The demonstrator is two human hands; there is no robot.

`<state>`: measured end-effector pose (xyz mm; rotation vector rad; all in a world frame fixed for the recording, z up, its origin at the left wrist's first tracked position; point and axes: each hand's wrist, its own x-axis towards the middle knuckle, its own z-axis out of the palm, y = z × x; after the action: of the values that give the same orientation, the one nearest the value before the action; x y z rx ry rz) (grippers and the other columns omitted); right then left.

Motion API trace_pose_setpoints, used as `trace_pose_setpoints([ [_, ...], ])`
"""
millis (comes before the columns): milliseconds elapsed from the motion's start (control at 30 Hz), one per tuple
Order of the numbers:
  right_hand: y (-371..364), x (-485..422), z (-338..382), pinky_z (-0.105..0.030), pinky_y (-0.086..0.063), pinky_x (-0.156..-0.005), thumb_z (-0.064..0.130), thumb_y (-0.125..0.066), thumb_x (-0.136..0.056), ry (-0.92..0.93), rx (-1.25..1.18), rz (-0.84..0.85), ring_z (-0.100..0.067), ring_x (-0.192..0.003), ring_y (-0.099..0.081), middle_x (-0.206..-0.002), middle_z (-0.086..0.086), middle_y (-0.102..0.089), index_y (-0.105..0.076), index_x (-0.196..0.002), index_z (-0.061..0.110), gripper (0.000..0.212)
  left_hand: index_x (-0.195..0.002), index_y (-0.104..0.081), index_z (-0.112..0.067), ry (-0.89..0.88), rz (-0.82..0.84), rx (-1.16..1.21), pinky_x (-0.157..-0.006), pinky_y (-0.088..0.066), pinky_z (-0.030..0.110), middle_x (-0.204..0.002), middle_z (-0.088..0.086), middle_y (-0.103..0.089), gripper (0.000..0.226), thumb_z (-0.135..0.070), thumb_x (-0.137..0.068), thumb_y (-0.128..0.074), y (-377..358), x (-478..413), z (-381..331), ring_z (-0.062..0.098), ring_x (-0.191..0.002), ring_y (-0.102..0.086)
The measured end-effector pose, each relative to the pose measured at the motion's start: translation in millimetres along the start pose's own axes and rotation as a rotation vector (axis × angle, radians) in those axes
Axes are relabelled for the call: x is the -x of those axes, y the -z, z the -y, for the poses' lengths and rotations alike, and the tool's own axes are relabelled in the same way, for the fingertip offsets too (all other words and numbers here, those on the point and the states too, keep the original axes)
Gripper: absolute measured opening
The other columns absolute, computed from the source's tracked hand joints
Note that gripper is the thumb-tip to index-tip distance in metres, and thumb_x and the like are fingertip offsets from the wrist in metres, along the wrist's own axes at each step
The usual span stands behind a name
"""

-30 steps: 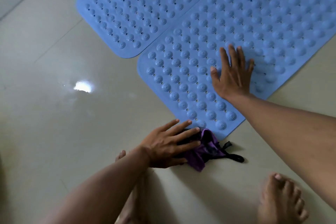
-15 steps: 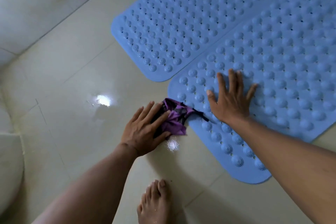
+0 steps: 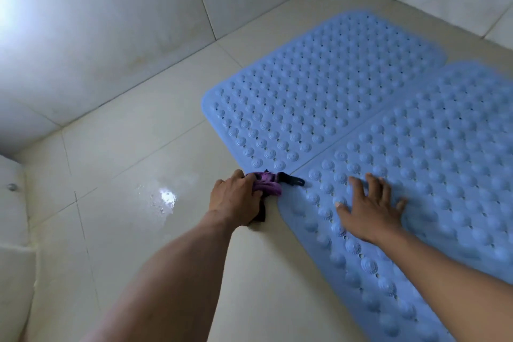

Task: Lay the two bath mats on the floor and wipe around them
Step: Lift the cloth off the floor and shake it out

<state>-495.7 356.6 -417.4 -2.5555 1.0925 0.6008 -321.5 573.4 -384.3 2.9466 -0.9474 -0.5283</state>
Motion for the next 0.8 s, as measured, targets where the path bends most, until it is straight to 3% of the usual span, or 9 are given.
trace_pose_setpoints([
  [100, 50.2, -5.8, 29.4, -0.052, -0.033, -0.110, 0.039, -0.055, -0.087, 0.033, -0.050, 0.043, -0.033, -0.134, -0.038, -0.145, -0.007, -0.038, -0.040, -0.140, 0.028, 0.057, -0.100, -0.070, -0.026, 0.052, 0.197, 0.287, -0.081, -0.050, 0.033, -0.099, -0.001, -0.064, 0.023, -0.046, -0.090, -0.066, 45.6, -11.2, -10.9, 0.025, -0.098, -0.064],
  [200, 102.2, 4.4, 65.7, -0.038, -0.051, -0.088, 0.030, -0.067, -0.081, 0.268, -0.567, 0.223, -0.023, -0.104, -0.060, -0.136, 0.000, -0.051, -0.043, -0.144, 0.032, 0.067, -0.099, -0.076, -0.028, 0.006, 0.380, 0.477, -0.085, -0.057, 0.034, -0.091, -0.004, -0.068, 0.018, -0.041, -0.087, -0.077, 106.9, -17.6, -32.8, 0.020, -0.093, -0.066],
  [267, 135.0, 18.1, 79.7, -0.033, -0.047, -0.065, 0.026, -0.069, -0.074, 0.412, -0.753, 0.258, -0.020, -0.076, -0.059, -0.105, 0.002, -0.063, -0.059, -0.129, 0.023, 0.056, -0.102, -0.077, -0.024, -0.014, 0.421, 0.603, -0.087, -0.060, 0.036, -0.093, 0.001, -0.073, 0.015, -0.032, -0.090, -0.076, 149.7, -16.8, -49.3, 0.020, -0.090, -0.070],
  [333, 164.8, 29.6, 80.8, -0.034, -0.045, -0.061, 0.017, -0.066, -0.079, 0.505, -0.814, 0.192, -0.019, -0.067, -0.057, -0.079, -0.002, -0.064, -0.068, -0.107, 0.011, 0.028, -0.106, -0.078, -0.022, -0.026, 0.429, 0.685, -0.087, -0.060, 0.035, -0.101, 0.004, -0.077, 0.016, -0.028, -0.091, -0.075, 188.1, -14.6, -62.3, 0.019, -0.096, -0.072],
  [400, 191.5, 36.1, 69.7, -0.028, -0.056, -0.065, 0.013, -0.066, -0.088, 0.536, -0.856, 0.110, -0.018, -0.069, -0.069, -0.076, -0.003, -0.071, -0.073, -0.098, 0.011, 0.012, -0.109, -0.076, -0.024, -0.023, 0.442, 0.715, -0.087, -0.059, 0.037, -0.106, 0.003, -0.078, 0.023, -0.030, -0.088, -0.079, 222.5, -9.9, -75.9, 0.021, -0.105, -0.071],
  [467, 216.5, 39.6, 53.1, -0.033, -0.061, -0.070, 0.015, -0.066, -0.090, 0.557, -0.863, 0.052, -0.024, -0.072, -0.074, -0.081, -0.012, -0.076, -0.074, -0.099, 0.008, 0.014, -0.111, -0.073, -0.021, -0.017, 0.450, 0.789, -0.079, -0.061, 0.043, -0.106, 0.006, -0.076, 0.029, -0.027, -0.085, -0.082, 250.7, -3.8, -89.9, 0.025, -0.107, -0.070],
  [567, 252.9, 45.0, 26.7, -0.037, -0.054, -0.066, 0.009, -0.062, -0.089, 0.540, -0.846, -0.022, -0.024, -0.063, -0.066, -0.076, -0.021, -0.073, -0.066, -0.092, -0.006, 0.016, -0.103, -0.069, -0.009, -0.050, 0.437, 0.896, -0.077, -0.061, 0.044, -0.100, 0.009, -0.074, 0.018, -0.010, -0.088, -0.077, 276.0, 0.6, -112.7, 0.027, -0.103, -0.068],
  [700, 296.3, 51.6, -2.9, -0.030, -0.049, -0.059, 0.009, -0.059, -0.090, 0.471, -0.756, -0.130, -0.019, -0.058, -0.058, -0.070, -0.013, -0.063, -0.057, -0.082, 0.005, 0.010, -0.095, -0.066, -0.003, -0.112, 0.332, 0.927, -0.081, -0.061, 0.032, -0.084, 0.012, -0.074, 0.019, 0.013, -0.085, -0.068, 287.3, -5.4, -138.9, 0.025, -0.085, -0.073],
  [800, 327.0, 60.5, -22.0, -0.028, -0.043, -0.056, 0.014, -0.058, -0.091, 0.446, -0.735, -0.181, -0.019, -0.057, -0.050, -0.069, -0.010, -0.055, -0.053, -0.080, 0.009, 0.012, -0.090, -0.070, 0.000, -0.152, 0.234, 0.961, -0.080, -0.063, 0.032, -0.088, 0.017, -0.075, 0.016, 0.015, -0.085, -0.067, 293.1, -9.1, -156.9, 0.025, -0.081, -0.075],
])
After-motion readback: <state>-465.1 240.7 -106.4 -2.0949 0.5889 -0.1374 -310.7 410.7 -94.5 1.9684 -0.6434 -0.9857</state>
